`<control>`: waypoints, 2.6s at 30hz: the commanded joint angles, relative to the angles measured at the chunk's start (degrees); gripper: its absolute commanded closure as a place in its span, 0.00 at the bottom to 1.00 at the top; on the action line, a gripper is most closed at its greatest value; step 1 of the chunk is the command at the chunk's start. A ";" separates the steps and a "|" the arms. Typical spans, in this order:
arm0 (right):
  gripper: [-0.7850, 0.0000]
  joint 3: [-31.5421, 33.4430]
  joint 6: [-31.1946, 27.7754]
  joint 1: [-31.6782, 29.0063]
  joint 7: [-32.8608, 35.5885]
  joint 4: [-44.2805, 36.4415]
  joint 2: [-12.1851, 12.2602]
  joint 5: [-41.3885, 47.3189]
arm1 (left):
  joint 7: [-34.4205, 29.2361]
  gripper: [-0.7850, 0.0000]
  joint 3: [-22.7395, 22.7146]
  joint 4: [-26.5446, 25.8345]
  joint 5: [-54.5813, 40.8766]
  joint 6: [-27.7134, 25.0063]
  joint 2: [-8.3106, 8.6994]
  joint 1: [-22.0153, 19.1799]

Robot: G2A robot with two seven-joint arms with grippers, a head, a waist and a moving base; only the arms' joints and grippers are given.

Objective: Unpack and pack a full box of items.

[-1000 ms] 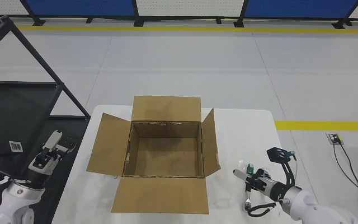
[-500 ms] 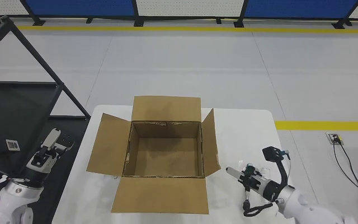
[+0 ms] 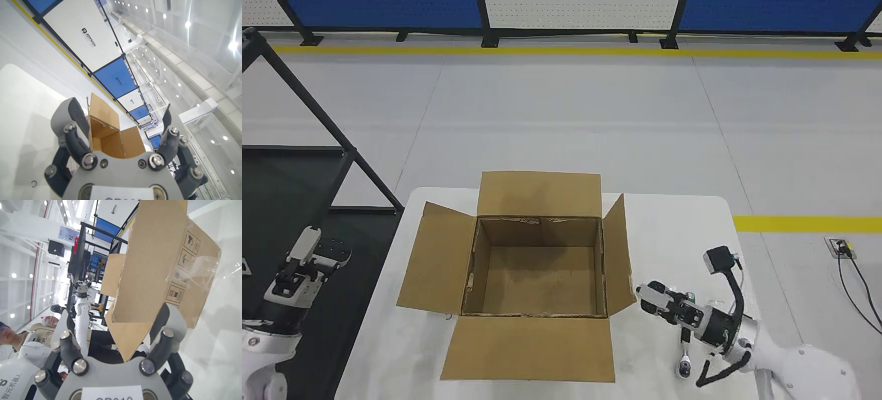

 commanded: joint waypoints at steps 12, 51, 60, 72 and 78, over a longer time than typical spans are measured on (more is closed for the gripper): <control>0.00 8.11 -1.98 -7.50 7.43 -8.54 3.01 -12.83 | -0.25 0.00 0.13 0.44 -0.12 0.08 0.08 -0.58; 0.00 -14.06 13.03 2.39 19.41 -0.44 5.50 -72.56 | -1.05 0.00 0.52 0.72 0.08 0.16 0.22 -1.62; 0.00 -15.03 12.41 2.11 16.46 0.98 5.34 -71.03 | -1.05 0.00 0.52 0.72 0.08 0.16 0.22 -1.62; 0.52 -15.28 15.62 8.55 20.87 9.45 4.86 -67.10 | -1.05 0.00 0.52 0.72 0.08 0.16 0.22 -1.62; 0.53 -14.72 16.42 10.21 21.47 12.97 4.80 -65.83 | -1.05 0.00 0.52 0.72 0.08 0.16 0.22 -1.62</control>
